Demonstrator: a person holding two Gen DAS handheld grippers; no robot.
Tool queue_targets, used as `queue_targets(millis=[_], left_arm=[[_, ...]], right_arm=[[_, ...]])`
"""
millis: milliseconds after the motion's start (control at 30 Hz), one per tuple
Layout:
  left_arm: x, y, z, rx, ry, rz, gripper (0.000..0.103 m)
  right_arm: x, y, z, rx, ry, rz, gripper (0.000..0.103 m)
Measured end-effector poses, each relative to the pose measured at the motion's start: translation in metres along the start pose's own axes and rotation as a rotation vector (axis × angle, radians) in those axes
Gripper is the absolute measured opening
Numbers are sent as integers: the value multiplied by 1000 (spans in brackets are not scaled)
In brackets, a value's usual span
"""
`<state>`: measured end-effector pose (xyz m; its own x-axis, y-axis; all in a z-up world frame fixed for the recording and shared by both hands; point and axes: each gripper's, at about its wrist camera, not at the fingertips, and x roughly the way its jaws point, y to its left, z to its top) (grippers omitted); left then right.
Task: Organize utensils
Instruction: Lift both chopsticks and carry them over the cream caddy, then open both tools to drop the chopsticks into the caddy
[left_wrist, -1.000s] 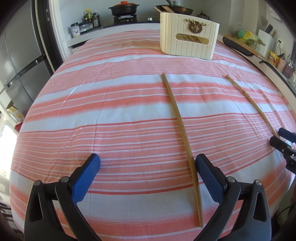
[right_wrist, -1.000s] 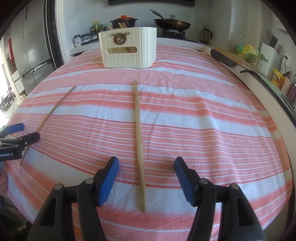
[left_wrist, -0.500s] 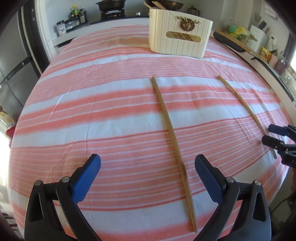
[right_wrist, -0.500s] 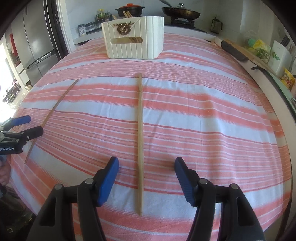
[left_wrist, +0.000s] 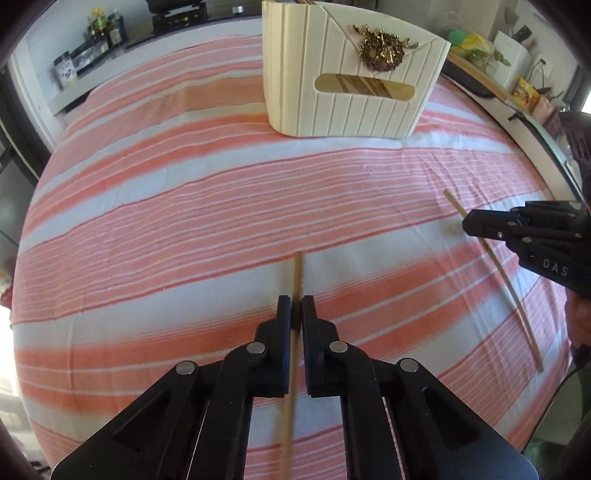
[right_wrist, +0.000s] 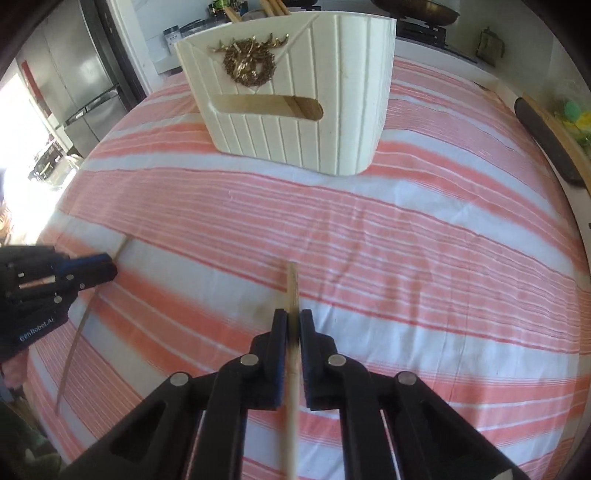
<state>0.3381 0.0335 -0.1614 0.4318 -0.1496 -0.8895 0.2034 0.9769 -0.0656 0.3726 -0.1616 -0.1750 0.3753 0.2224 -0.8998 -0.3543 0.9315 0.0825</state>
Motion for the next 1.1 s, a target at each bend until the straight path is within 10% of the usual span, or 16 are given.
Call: queue_targets(millis=[400,667,1100], left_arm=[[-175,1,35,-17,-437,-112,4],[-265,6,121,-10,-694,-140,4],[-199,-2,220,-20,-675,-115,4]], right_arm=[[-174,14,20,-59,-409,59,7],[-259,18,95,-62,-683,13,7],[-222,-12,208,-43,-731,-22,7]])
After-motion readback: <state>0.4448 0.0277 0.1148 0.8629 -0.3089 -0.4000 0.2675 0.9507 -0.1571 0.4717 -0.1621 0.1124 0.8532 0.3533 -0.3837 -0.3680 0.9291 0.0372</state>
